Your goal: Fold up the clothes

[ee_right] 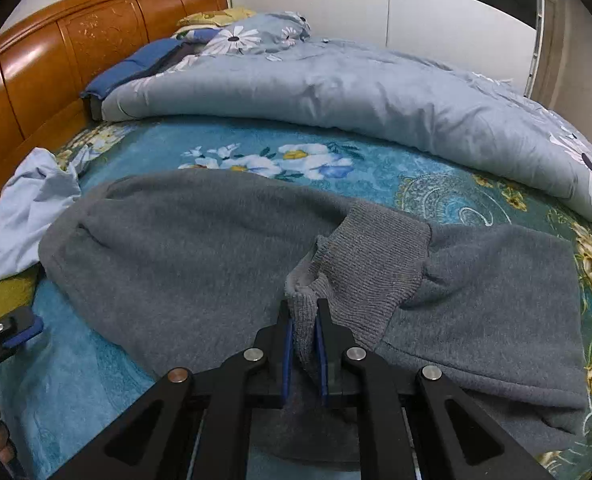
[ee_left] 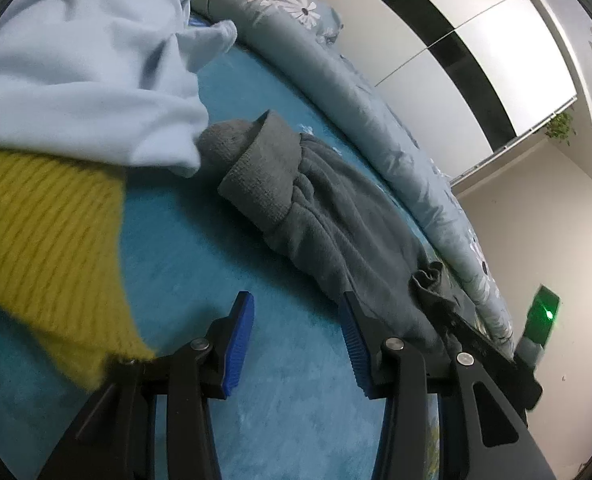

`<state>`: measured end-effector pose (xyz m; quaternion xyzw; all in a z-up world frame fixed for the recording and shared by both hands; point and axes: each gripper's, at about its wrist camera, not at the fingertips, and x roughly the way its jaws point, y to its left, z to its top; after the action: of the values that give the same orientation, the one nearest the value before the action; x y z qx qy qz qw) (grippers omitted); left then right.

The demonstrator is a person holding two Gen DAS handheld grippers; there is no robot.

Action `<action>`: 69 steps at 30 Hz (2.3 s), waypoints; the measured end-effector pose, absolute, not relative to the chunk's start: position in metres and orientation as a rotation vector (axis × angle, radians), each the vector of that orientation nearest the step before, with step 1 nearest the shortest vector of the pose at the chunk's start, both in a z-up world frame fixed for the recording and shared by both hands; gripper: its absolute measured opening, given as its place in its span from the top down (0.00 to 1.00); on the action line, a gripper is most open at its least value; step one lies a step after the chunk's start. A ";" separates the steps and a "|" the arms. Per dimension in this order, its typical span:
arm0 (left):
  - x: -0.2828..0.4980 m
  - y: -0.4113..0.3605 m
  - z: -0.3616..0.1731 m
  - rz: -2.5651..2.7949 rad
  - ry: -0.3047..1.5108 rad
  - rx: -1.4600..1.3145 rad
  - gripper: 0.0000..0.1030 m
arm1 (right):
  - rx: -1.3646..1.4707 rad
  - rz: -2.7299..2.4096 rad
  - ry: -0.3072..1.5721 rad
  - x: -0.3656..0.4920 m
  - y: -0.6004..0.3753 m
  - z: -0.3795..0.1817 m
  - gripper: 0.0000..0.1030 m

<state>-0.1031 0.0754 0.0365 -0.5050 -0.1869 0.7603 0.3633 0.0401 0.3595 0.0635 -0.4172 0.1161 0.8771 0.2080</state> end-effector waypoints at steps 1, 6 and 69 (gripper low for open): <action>-0.105 0.079 0.037 1.967 -0.488 -1.306 0.56 | -1.162 2.463 0.327 0.041 0.359 0.064 0.85; -0.120 0.094 0.036 2.011 -0.514 -1.345 0.55 | -1.173 2.680 0.383 0.056 0.351 0.073 0.57; -0.069 0.213 0.165 2.275 -0.199 -0.845 0.86 | -0.817 2.587 0.551 0.217 0.427 0.135 0.89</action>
<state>-0.0686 0.2131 0.1650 -0.3257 -0.0766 0.8766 0.3458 0.2170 0.4268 0.1353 -0.2899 0.1958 0.9182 0.1857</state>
